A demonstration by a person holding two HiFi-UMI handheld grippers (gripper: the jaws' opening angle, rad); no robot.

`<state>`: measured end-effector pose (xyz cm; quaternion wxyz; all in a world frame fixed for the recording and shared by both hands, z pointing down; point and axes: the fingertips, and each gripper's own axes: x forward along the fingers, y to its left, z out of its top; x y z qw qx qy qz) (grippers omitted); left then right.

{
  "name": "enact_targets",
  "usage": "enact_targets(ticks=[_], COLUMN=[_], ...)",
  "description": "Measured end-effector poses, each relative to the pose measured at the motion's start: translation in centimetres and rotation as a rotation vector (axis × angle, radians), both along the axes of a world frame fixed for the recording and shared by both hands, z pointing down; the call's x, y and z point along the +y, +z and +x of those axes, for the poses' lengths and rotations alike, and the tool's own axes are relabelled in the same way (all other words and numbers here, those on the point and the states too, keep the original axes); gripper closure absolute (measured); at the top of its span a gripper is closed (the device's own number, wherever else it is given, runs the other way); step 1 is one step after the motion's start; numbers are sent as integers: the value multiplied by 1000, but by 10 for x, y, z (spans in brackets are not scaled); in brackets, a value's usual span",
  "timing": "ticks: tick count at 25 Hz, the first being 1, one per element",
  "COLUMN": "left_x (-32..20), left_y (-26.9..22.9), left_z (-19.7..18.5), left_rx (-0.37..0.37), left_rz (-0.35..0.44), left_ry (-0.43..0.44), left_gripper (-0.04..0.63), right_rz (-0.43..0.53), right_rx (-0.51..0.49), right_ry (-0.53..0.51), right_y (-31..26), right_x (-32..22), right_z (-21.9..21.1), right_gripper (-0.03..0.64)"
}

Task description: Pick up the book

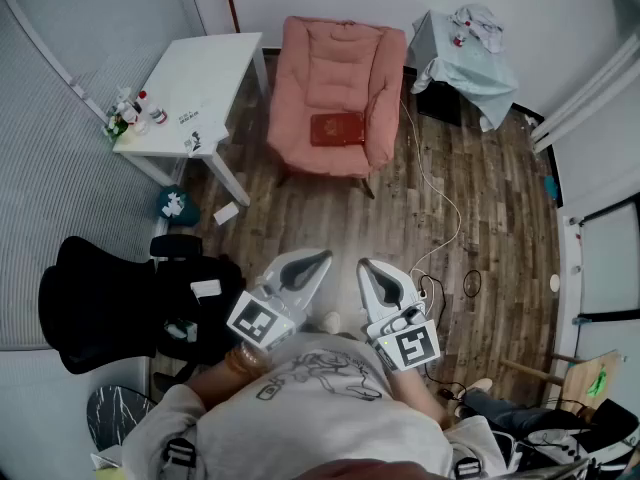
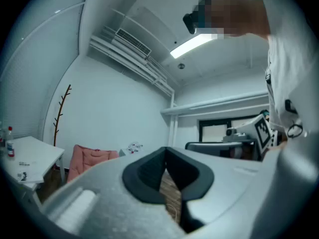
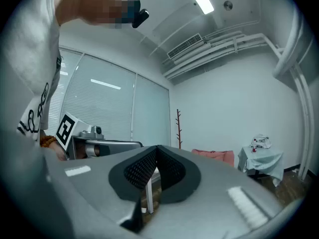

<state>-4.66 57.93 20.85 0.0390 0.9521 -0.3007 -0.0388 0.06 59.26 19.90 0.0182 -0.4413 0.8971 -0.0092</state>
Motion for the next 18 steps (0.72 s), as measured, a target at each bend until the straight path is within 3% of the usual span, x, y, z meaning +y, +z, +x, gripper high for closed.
enact_targets(ticks=[18], left_x=[9], left_y=[2], left_z=[40], left_rx=[14], left_rz=[-25], left_ry=[-2], left_gripper=[591], right_rz=[-14], right_rx=[-49], right_ry=[-3], right_y=[5], right_x=[9], right_z=[41], right_gripper=[611])
